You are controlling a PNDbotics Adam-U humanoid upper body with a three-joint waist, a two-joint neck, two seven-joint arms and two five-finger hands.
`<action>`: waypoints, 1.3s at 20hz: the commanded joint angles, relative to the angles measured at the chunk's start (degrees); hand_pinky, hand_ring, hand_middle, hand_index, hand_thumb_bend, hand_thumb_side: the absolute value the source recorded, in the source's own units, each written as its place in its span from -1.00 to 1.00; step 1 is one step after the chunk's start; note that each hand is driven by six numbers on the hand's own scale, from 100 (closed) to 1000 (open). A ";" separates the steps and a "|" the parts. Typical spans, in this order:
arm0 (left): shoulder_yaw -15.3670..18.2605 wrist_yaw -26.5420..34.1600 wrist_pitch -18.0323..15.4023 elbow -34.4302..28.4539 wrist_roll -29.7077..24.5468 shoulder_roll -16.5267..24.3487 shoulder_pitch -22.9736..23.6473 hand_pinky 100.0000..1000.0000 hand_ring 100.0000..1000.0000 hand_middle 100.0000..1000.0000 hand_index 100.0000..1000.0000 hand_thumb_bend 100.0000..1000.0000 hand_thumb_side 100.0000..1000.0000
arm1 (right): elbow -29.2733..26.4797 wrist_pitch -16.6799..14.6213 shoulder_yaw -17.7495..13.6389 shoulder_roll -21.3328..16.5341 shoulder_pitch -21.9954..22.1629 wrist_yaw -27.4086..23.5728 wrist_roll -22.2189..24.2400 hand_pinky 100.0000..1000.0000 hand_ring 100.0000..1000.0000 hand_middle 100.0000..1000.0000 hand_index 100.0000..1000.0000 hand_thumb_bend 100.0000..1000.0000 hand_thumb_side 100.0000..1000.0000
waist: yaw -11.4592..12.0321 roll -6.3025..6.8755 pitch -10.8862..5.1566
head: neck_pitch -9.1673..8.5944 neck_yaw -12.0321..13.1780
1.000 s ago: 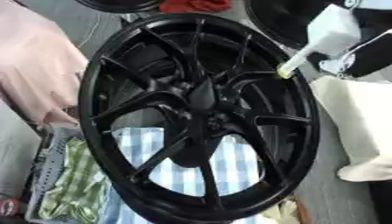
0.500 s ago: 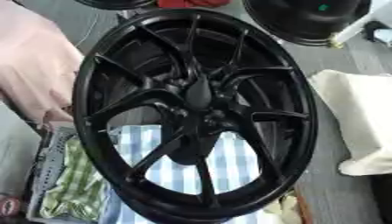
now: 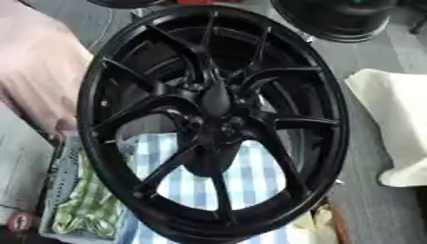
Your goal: Pull the pin out of the wheel hub.
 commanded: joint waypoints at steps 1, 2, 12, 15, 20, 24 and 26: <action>1.19 -0.28 -0.30 -0.89 0.40 2.42 -0.18 0.55 0.48 0.22 0.36 -0.94 0.52 | 4.21 -2.93 -1.78 -1.29 0.28 4.17 2.97 0.88 1.00 0.80 0.80 -0.33 -1.00 | 0.08 0.33 -0.82 | -0.05 0.09; 1.26 -0.31 -0.35 -0.88 0.48 2.44 -0.09 0.55 0.48 0.22 0.36 -0.94 0.52 | 5.36 -4.03 -2.23 -1.20 0.35 5.27 4.45 0.91 1.00 0.85 0.82 -0.51 -1.00 | 0.05 0.38 -0.85 | -0.01 0.11; 1.49 -0.09 -0.54 -0.74 0.76 2.36 0.24 0.55 0.48 0.22 0.36 -0.93 0.51 | 8.33 -0.29 -5.78 -0.21 -0.27 12.35 -0.20 0.84 0.99 0.74 0.77 -0.46 -1.00 | -0.71 0.50 -1.71 | 0.43 0.12; 1.53 0.02 -0.63 -0.75 0.78 2.31 0.23 0.55 0.48 0.22 0.36 -0.92 0.50 | 4.43 0.39 -6.96 0.58 -1.63 9.98 -4.32 0.66 0.82 0.59 0.74 -1.00 -1.00 | -0.81 0.61 -1.98 | 0.46 0.16; 1.83 -0.10 -1.41 -1.51 1.35 2.14 0.01 0.55 0.48 0.22 0.36 -0.92 0.46 | -14.11 -2.82 -6.75 4.54 -3.71 0.52 -22.89 0.49 0.59 0.35 0.60 -1.00 -0.05 | -0.32 1.12 -2.33 | 0.31 -0.09; 1.74 -1.30 -2.23 -2.79 2.21 1.10 -0.60 0.55 0.48 0.23 0.37 -0.92 0.43 | -28.82 -8.72 -1.32 9.32 -5.82 -9.90 -31.40 0.49 0.58 0.33 0.58 -1.00 0.12 | 0.79 1.62 -2.71 | -0.31 -1.31; 1.58 -2.31 -2.57 -3.36 2.64 0.51 -0.72 0.55 0.48 0.24 0.38 -0.93 0.42 | -33.01 -10.66 0.94 12.49 -8.51 -13.53 -32.86 0.48 0.59 0.34 0.59 -1.00 0.09 | 1.44 1.90 -3.05 | -0.45 -2.02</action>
